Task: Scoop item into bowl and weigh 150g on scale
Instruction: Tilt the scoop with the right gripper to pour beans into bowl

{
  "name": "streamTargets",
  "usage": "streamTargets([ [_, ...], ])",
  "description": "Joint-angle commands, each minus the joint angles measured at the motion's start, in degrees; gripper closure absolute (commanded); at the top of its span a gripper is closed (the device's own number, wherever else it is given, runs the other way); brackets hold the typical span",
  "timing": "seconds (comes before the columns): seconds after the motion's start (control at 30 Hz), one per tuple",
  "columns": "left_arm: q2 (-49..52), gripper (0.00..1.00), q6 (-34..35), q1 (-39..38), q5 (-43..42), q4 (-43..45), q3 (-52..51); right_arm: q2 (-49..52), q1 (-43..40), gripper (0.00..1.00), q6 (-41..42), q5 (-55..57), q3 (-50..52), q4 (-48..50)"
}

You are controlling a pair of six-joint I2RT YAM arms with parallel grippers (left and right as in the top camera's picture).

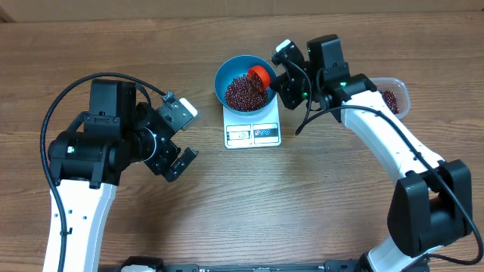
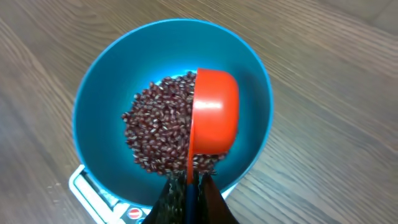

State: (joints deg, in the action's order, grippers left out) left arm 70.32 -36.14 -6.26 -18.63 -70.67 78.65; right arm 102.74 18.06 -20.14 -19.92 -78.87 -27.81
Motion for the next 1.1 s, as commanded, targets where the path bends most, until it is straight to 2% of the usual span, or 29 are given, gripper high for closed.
streamTargets([
  [0.0, 0.13, 0.00, 0.55, -0.13, -0.02, 0.04, -0.28, -0.22, 0.37, 0.96, -1.36, 2.78, -1.53, 0.59],
  [0.6, 0.13, 0.00, 0.55, -0.13, -0.02, 0.02, -0.28, -3.74, 0.44, 0.96, -1.38, 2.75, -1.53, 0.55],
  [0.8, 0.13, 0.00, 0.55, -0.13, 0.00, 0.04, -0.28, -3.74, 2.91, 0.96, -1.68, 2.93, -1.51, 0.28],
  [0.93, 0.13, 0.00, 0.55, -0.13, 0.00, 0.02, -0.28, -3.74, 4.81, 0.96, -6.40, 11.63, -1.51, 0.35],
  [1.07, 0.13, 0.00, 0.55, -0.13, 0.00, 0.02, -0.28, -3.76, 5.07, 0.96, -7.23, 20.79, -1.53, 1.09],
])
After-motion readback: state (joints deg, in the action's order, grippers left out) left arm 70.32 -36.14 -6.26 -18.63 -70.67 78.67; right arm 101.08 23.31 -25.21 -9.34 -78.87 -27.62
